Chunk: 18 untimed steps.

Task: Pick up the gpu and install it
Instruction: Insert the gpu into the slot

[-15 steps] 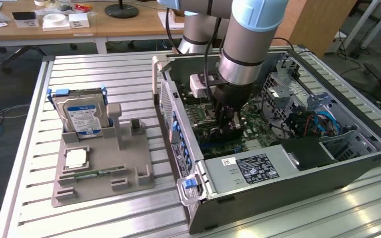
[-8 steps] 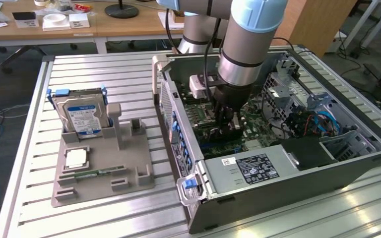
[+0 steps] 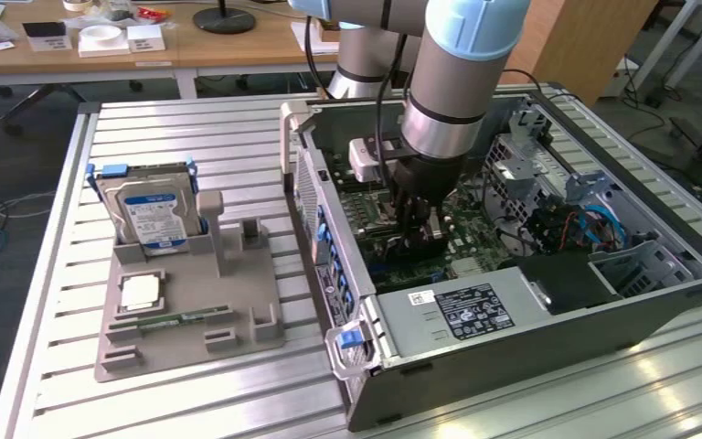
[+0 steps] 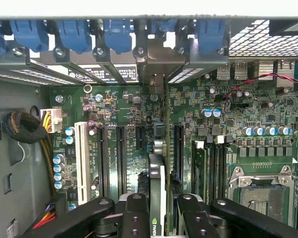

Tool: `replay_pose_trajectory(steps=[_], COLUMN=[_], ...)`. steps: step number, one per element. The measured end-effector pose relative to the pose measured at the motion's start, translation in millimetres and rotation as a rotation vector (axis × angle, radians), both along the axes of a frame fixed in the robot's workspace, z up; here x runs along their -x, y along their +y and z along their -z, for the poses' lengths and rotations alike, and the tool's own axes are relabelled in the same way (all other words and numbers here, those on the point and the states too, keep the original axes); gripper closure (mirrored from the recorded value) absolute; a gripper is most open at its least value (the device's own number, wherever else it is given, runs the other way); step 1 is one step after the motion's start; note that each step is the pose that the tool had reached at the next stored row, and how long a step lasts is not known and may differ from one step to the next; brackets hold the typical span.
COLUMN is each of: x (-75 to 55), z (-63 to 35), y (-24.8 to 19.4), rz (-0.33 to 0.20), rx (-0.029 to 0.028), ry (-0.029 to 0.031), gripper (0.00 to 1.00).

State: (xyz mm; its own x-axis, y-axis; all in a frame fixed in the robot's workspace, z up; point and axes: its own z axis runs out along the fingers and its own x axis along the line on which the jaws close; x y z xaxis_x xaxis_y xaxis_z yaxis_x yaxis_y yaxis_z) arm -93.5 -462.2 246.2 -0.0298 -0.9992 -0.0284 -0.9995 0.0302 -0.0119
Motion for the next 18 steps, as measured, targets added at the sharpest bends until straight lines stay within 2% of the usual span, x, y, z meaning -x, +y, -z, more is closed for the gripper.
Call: replay_pose_trajectory(steps=[18], x=[0.0], z=[0.1], y=[0.0], rz=[0.000], rx=[-0.0002], ry=[0.0000], gripper=[0.74])
